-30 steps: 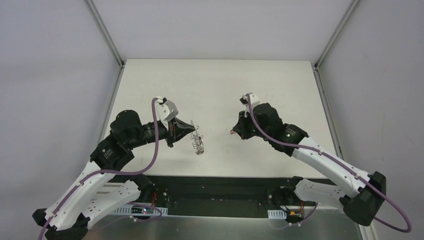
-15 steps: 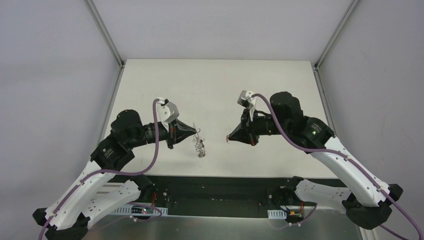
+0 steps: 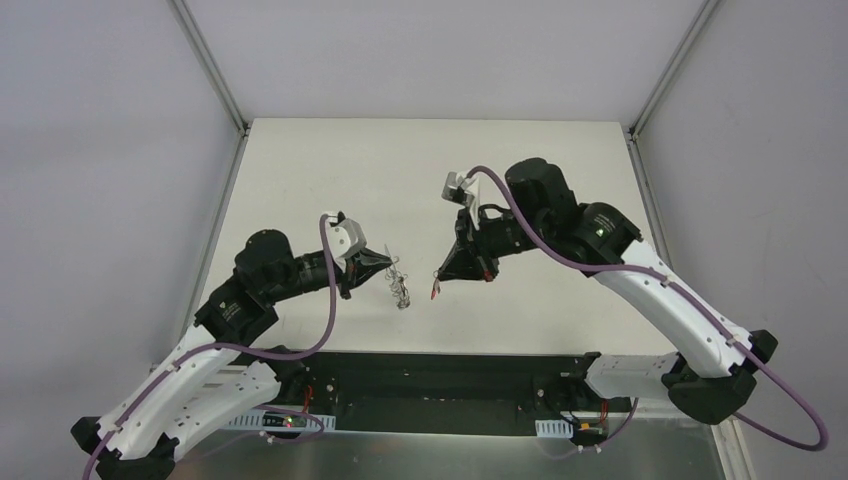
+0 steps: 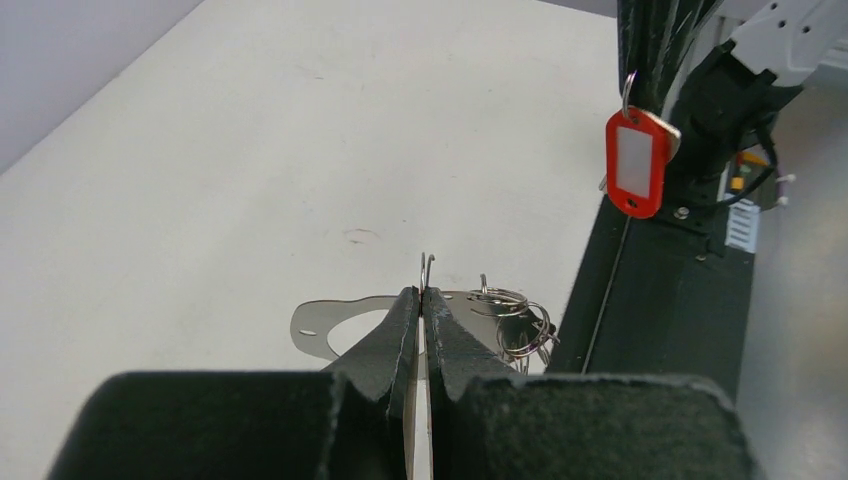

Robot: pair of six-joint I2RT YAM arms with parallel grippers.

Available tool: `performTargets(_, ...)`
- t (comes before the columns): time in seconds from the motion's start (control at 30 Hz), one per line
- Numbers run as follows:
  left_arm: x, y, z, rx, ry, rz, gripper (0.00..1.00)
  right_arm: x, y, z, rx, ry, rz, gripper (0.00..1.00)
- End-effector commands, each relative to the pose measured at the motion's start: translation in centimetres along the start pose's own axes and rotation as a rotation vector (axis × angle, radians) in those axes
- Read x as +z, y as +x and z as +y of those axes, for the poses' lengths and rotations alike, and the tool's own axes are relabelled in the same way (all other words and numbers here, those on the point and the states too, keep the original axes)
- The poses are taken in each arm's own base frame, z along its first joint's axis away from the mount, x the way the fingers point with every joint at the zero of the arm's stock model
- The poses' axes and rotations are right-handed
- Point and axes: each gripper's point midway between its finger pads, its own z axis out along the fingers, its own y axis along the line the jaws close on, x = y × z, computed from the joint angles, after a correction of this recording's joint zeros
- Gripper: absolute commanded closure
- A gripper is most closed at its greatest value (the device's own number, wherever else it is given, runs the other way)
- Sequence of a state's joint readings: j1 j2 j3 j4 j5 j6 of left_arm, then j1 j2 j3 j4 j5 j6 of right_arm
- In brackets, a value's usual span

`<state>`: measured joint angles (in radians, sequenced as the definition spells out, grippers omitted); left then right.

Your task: Put the keys on the keyring

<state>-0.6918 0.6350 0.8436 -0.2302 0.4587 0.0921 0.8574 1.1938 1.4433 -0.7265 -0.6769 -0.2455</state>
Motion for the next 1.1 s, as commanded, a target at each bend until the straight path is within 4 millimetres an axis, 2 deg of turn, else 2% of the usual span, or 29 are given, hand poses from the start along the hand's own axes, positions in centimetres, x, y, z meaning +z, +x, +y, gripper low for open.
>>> performTargets(0.0, 0.0, -2.3, 2.0, 0.175, -0.08, -0.114, 1.0, 0.2, -1.5, 0.6, -0.061, -0.047, 0.029, 1.0)
performTargets(0.23, 0.0, -2.6, 2.2, 0.231, -0.093, -0.164, 1.0, 2.3, -1.7, -2.3, -0.113, 0.02, 0.118, 1.0)
performTargets(0.6, -0.1, -3.3, 2.1, 0.245, -0.093, -0.197, 1.0, 4.0, -3.1, -3.0, -0.212, 0.028, 0.148, 1.0)
performTargets(1.07, -0.3, -3.5, 1.2, 0.231, -0.049, -0.213, 1.0, 5.6, -4.7, -3.2, -0.235, 0.026, 0.144, 1.0)
